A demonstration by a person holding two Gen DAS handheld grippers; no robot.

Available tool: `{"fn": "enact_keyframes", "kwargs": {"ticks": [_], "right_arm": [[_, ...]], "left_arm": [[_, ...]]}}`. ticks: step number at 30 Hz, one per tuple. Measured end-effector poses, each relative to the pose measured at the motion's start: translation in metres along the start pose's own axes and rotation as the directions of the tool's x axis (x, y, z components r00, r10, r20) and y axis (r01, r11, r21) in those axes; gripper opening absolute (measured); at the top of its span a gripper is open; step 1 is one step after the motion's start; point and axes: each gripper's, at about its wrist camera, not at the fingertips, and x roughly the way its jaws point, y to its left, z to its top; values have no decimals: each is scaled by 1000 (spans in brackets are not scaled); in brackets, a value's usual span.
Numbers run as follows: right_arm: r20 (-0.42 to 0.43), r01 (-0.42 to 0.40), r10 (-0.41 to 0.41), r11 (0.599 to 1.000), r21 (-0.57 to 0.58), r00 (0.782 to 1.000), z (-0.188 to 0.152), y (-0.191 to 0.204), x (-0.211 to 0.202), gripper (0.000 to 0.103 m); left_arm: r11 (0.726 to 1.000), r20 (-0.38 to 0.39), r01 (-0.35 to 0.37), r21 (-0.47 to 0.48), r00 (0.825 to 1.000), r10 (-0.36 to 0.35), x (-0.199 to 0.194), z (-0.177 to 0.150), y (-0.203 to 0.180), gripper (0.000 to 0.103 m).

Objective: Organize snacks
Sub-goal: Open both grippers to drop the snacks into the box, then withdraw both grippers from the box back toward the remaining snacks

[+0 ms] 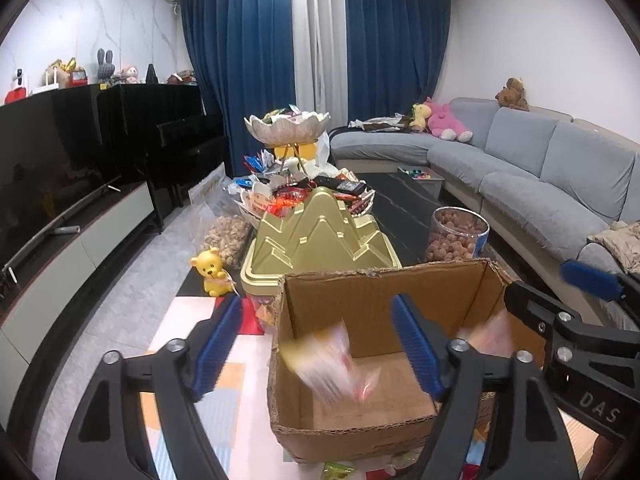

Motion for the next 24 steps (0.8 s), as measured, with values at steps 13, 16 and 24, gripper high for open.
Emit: {"fn": "enact_keyframes", "kwargs": {"ticks": [13, 16, 24], "right_arm": [[15, 45, -45, 999, 23, 999, 2, -9, -14, 91], [18, 45, -45, 999, 22, 999, 2, -8, -16, 91], [36, 51, -51, 999, 10, 998, -1, -4, -31, 91]], "left_arm": [[999, 30, -53, 3, 998, 53, -18, 3, 7, 100], [999, 28, -53, 0, 998, 53, -22, 1, 9, 101], [999, 32, -48, -9, 998, 49, -38, -3, 12, 102]]}}
